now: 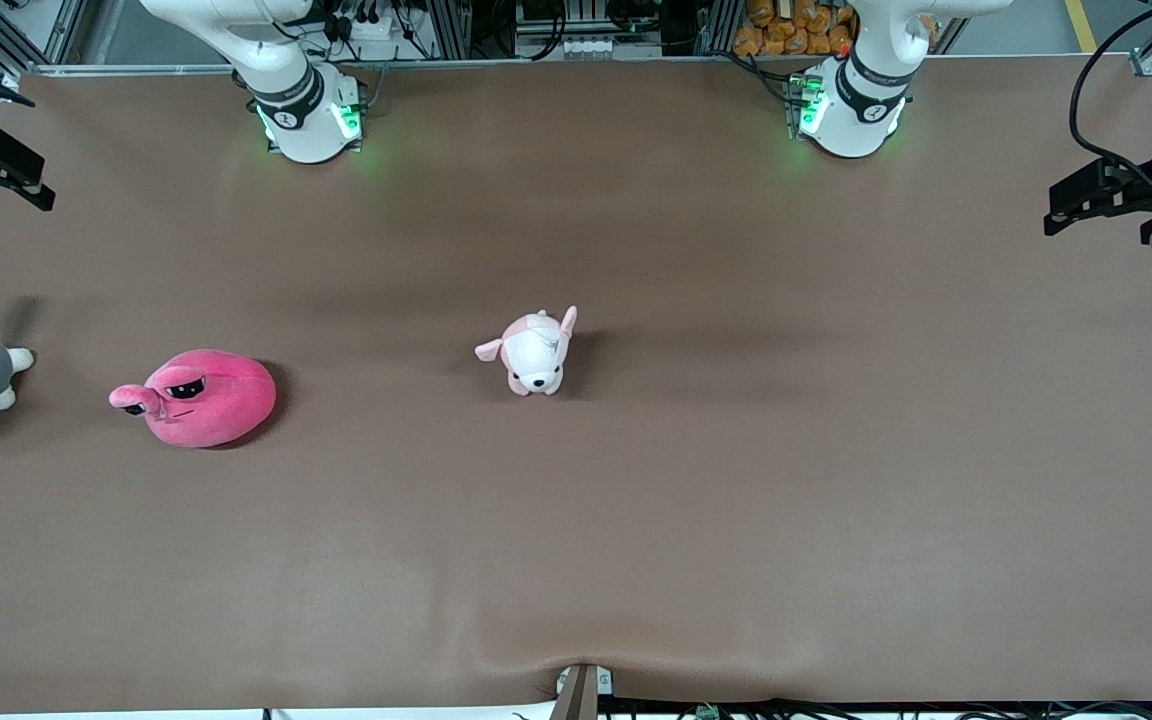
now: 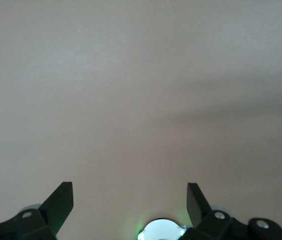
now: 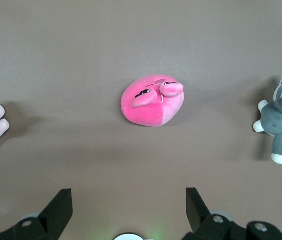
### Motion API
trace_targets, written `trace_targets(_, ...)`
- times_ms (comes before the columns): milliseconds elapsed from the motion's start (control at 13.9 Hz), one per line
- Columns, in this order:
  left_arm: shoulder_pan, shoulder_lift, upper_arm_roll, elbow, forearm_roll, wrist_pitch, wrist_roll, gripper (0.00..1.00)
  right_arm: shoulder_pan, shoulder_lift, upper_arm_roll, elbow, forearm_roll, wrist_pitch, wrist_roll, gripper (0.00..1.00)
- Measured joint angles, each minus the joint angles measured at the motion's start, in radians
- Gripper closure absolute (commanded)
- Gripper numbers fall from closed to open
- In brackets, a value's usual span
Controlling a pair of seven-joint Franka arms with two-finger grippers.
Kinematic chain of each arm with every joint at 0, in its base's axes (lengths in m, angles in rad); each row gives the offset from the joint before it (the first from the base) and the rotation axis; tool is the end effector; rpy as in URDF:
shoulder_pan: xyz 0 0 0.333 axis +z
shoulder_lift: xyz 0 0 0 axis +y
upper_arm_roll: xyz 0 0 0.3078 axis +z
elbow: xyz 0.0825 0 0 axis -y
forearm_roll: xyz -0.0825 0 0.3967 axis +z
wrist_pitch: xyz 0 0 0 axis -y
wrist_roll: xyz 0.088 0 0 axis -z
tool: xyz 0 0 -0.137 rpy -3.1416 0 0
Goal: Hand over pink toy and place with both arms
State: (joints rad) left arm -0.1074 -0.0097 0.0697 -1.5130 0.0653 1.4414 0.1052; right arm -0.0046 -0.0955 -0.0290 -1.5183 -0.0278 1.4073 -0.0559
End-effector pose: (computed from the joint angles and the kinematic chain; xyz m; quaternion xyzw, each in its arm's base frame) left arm 0.5491 -0.0109 0.6088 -0.9967 0.0681 0.0320 0.0311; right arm 0.5184 -0.0224 0.6490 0.9999 0.0091 -0.0083 0.0120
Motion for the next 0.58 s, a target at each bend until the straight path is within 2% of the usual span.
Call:
trace_targets(289,-0.007,0.000,-0.003,0.006,0.006,0.004,-0.014,0.00,0.000,0.000,0.000,0.000,0.000,-0.001,0.000,0.00)
trace_targets(577,-0.014,0.000,-0.025,0.022,-0.026,0.005,-0.120,0.00,0.000,0.003,-0.001,0.000,0.000,-0.002,0.000,0.00)
